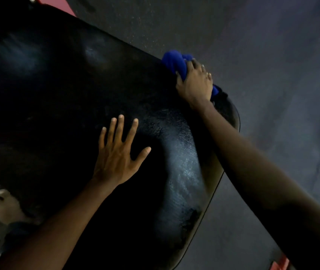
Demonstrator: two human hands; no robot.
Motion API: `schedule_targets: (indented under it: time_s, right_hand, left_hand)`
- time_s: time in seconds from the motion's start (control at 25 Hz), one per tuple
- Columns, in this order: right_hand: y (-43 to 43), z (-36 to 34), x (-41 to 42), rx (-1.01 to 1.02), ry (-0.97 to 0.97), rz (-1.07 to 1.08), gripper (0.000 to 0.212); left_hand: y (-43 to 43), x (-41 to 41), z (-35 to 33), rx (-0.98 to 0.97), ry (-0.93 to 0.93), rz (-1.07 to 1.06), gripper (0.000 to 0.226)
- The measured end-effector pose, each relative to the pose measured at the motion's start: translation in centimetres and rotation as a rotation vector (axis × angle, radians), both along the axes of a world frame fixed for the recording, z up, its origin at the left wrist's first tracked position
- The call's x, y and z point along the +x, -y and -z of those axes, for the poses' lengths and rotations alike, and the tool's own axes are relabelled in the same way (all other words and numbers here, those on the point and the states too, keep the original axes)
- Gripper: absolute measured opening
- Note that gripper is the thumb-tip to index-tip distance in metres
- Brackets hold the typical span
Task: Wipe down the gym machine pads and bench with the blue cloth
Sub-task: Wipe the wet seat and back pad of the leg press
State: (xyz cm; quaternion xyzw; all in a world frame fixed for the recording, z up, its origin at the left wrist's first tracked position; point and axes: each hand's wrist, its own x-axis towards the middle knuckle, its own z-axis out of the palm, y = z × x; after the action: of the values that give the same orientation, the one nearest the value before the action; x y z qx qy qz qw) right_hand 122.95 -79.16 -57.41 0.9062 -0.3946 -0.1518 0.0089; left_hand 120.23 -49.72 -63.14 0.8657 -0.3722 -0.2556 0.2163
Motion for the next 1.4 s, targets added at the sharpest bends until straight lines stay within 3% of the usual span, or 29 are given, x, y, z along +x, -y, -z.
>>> schedule_targets:
  time_s: [0.08, 0.24, 0.4, 0.52, 0.68, 0.84, 0.96, 1.24, 1.4]
  right_hand:
    - [0.3, 0.5, 2.0, 0.008, -0.005, 0.066, 0.051]
    - [-4.4, -3.1, -6.3, 0.066, -0.010, -0.177, 0.054]
    - [-6.2, -7.9, -14.1, 0.036, -0.007, -0.052, 0.058]
    - [-3.8, -4.7, -8.8, -0.093, -0.007, 0.072, 0.061]
    - [-3.4, 0.5, 0.1, -0.033, -0.034, 0.037, 0.061]
    - [-5.5, -1.5, -4.0, 0.062, -0.003, -0.191, 0.059]
    - [-6.2, -2.7, -7.0, 0.066, 0.013, -0.174, 0.059]
    - [-3.8, 2.5, 3.6, 0.074, -0.005, -0.075, 0.055]
    - [-7.0, -2.2, -5.3, 0.106, 0.024, -0.193, 0.057]
  left_hand:
    - [-0.1, -0.1, 0.0, 0.003, 0.006, 0.004, 0.083]
    - [0.0, 0.0, -0.1, 0.002, 0.002, -0.001, 0.083]
    - [0.0, 0.0, -0.1, 0.005, -0.008, -0.002, 0.084]
    - [-0.1, 0.0, -0.1, 0.003, -0.004, -0.005, 0.084]
    - [0.0, 0.0, 0.0, -0.010, -0.005, -0.008, 0.083]
    - [0.2, 0.0, -0.1, 0.002, 0.017, -0.021, 0.084]
    - [0.1, 0.0, -0.1, -0.008, 0.003, -0.026, 0.084]
    - [0.1, -0.2, 0.2, -0.029, 0.016, -0.030, 0.084]
    - [0.1, -0.1, 0.0, -0.023, 0.010, -0.036, 0.085]
